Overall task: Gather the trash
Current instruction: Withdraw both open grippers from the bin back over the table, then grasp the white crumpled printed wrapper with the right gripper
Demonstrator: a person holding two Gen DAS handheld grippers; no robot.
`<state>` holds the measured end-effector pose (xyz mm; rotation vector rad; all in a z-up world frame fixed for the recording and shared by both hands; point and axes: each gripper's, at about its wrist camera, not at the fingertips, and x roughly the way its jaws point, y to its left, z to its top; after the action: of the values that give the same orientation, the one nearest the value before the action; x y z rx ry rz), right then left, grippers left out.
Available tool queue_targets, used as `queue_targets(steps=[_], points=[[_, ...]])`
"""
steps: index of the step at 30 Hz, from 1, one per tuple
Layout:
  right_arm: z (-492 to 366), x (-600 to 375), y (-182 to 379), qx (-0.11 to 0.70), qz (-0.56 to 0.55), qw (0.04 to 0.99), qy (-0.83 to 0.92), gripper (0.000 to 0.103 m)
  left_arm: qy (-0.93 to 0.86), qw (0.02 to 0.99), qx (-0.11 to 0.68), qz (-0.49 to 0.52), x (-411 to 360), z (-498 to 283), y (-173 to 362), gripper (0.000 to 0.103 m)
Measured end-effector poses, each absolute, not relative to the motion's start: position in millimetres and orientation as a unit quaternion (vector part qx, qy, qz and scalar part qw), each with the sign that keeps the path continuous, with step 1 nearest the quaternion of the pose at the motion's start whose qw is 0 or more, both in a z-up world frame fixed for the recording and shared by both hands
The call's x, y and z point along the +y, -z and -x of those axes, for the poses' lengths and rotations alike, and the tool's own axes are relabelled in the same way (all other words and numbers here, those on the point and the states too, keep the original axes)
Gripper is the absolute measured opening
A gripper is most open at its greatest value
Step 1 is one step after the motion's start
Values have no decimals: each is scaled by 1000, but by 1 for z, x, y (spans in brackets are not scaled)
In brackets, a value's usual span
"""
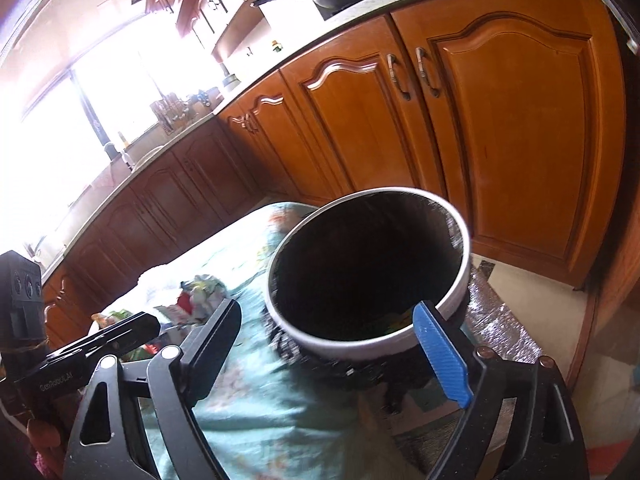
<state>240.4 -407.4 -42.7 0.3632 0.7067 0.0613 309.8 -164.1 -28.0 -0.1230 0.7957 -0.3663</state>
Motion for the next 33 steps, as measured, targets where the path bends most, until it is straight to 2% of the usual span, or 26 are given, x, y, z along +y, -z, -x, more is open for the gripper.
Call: queue_targets(steps=[19,33], points=[[-230,-288,66,383,-152,902,-131,91,80,916,377,108,-57,-208,17,61],[-261,-240,77,398,-135,891,-170,91,45,906,405,116,-36,-233,13,65]])
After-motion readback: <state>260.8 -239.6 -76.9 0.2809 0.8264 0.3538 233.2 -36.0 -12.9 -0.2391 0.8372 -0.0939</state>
